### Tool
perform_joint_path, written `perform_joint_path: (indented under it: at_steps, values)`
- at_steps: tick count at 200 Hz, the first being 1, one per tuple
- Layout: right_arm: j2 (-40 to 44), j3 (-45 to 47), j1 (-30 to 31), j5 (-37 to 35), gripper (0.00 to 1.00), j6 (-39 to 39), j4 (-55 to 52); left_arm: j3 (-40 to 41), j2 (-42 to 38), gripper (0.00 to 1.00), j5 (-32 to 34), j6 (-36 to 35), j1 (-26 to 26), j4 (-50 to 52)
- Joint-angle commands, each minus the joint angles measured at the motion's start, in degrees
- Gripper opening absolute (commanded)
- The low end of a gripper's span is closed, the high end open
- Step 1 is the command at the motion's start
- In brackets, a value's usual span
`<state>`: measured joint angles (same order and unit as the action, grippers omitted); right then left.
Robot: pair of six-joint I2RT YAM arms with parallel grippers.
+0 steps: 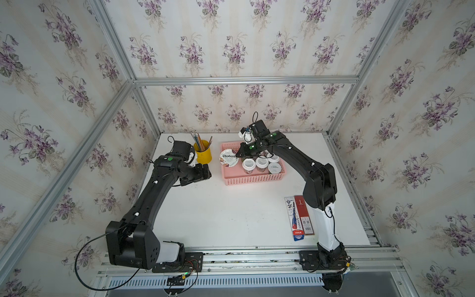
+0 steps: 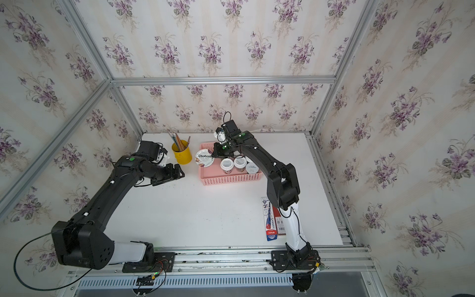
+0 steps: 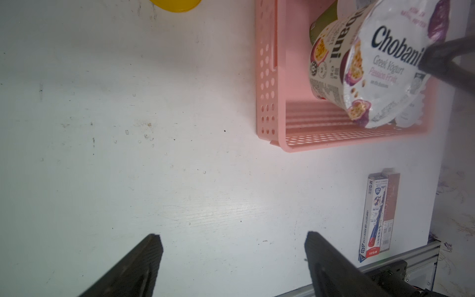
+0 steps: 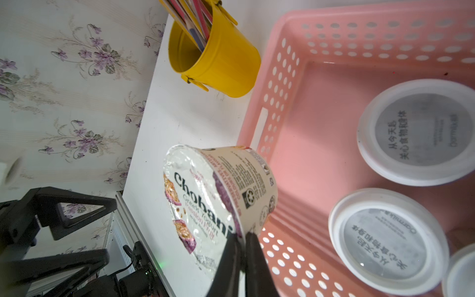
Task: Put the yogurt in the basket
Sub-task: Place the yogurt in the basket.
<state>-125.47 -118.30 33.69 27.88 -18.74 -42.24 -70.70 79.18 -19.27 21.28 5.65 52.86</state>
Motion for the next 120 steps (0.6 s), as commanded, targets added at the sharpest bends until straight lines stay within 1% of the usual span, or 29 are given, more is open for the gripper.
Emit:
perform_joint_path:
  at_steps: [1,70,120]
  values:
    - [-1.3,-1.2,-0.2,-1.6,0.09,1.8,-3.6,-0.2,0.1,0.92,-0.4,-0.9,-0.3,-0.1]
    - [-2.2,1.6,-0.5,-4.2,0.09,3.3,-3.6,0.1,0.7,0.92,-0.8,-0.8,-0.6,-0.4]
    - [-4.0,1.4,-0.5,-3.2,0.09,3.7,-3.1,0.2,0.9,0.92,-0.2,-1.0,-0.6,-0.3]
